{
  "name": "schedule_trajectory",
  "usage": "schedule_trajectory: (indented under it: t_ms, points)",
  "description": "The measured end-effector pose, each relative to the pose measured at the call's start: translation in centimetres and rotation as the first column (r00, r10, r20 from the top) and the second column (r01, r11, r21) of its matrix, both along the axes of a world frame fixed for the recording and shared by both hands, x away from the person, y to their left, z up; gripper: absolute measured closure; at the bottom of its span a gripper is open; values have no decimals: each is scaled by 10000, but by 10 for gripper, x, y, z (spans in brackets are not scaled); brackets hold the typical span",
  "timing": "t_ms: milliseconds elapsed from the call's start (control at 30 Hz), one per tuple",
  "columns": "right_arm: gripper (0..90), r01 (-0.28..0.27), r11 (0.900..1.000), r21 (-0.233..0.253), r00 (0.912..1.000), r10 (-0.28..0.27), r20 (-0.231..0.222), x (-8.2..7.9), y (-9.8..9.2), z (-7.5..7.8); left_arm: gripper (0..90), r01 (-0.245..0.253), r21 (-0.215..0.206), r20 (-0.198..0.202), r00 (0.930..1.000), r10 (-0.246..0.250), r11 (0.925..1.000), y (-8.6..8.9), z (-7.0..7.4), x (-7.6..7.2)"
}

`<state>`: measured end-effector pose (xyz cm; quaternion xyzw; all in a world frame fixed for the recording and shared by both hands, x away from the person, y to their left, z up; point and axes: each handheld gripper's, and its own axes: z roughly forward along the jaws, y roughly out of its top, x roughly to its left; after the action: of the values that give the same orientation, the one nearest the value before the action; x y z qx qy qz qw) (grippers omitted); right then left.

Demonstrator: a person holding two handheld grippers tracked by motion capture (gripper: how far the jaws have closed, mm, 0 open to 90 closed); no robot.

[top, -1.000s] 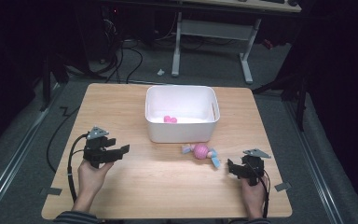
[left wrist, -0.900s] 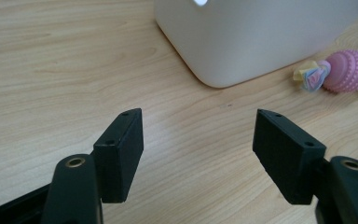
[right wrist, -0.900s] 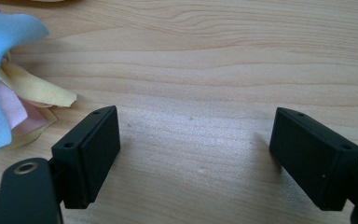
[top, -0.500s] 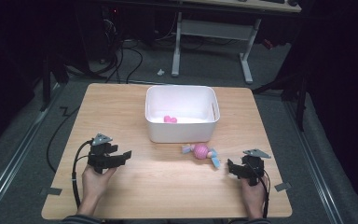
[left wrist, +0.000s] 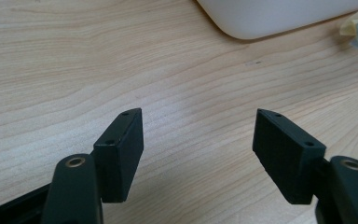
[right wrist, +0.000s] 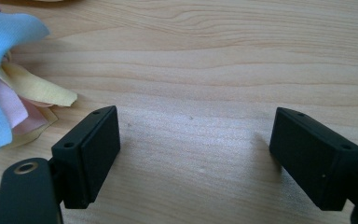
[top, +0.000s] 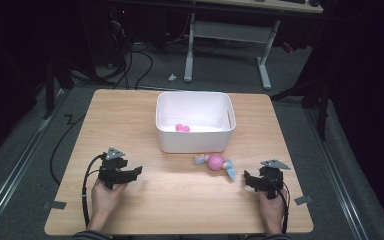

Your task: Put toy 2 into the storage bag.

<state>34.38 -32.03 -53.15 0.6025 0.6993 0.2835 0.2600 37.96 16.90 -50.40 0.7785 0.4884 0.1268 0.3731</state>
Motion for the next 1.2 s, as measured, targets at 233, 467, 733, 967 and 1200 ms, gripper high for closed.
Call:
schedule_trajectory:
  t_ms: [233, 467, 733, 967, 1200]
  points:
    - [162, -12, 10000, -2, 10000, 12, 5, 0, 0, 0, 344, 0, 207, -93, 10000, 2, 9998, -6, -10, 2]
    - [161, -16, 10000, -5, 10000, 16, 8, 0, 0, 0, 347, -2, 766, -10, 10000, 3, 9971, -14, -19, 4]
    - [161, -21, 10000, -21, 10000, 21, -8, 0, 0, 0, 352, -307, 838, 225, 9993, 289, 9960, -13, -23, 7]
    - [162, -41, 10000, 17, 10000, 41, -3, 0, 0, 0, 350, -456, 983, 572, 9976, 401, 9941, -14, -26, 8]
    - [162, -51, 10000, 32, 10000, 51, -6, 0, 0, 0, 349, -552, 1205, 916, 9948, 443, 9912, -15, -29, 9]
